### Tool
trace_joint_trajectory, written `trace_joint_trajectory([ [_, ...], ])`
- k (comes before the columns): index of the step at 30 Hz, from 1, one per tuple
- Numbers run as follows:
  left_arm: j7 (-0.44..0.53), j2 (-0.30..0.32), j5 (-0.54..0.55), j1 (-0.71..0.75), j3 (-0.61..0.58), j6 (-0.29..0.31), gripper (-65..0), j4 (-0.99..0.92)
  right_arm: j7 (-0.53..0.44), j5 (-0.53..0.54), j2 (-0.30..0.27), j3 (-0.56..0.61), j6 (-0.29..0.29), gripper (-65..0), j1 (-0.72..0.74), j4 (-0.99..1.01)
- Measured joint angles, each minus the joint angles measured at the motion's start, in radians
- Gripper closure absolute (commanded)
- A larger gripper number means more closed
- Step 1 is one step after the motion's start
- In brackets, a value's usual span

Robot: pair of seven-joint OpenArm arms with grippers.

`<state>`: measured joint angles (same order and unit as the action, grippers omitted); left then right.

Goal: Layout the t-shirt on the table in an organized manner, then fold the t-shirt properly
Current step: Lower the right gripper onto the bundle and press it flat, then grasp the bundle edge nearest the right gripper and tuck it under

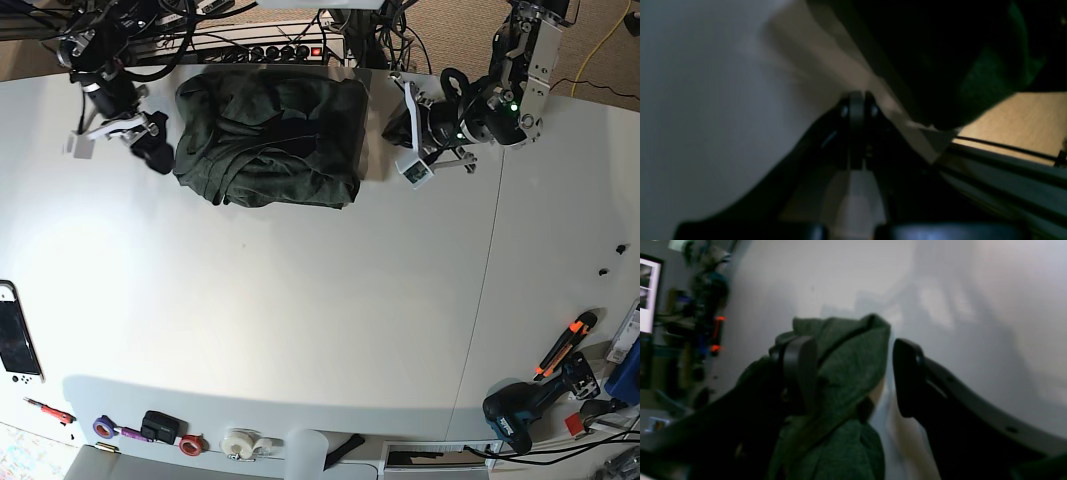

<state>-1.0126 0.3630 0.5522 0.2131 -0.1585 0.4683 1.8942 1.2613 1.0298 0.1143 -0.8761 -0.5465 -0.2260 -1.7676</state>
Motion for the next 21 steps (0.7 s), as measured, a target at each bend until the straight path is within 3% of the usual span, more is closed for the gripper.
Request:
trace_joint_trajectory([
  [13, 0.000, 0.000, -0.001, 0.000, 0.000, 0.000, 0.0, 0.000, 0.006, -0.062, 0.000, 0.008, 0.008, -34.9, 0.095, 0.097],
  [21, 0.000, 0.000, -0.001, 0.000, 0.000, 0.000, 0.0, 0.000, -0.032, -0.168, 0.000, 0.140, 0.053, -34.9, 0.096, 0.098],
])
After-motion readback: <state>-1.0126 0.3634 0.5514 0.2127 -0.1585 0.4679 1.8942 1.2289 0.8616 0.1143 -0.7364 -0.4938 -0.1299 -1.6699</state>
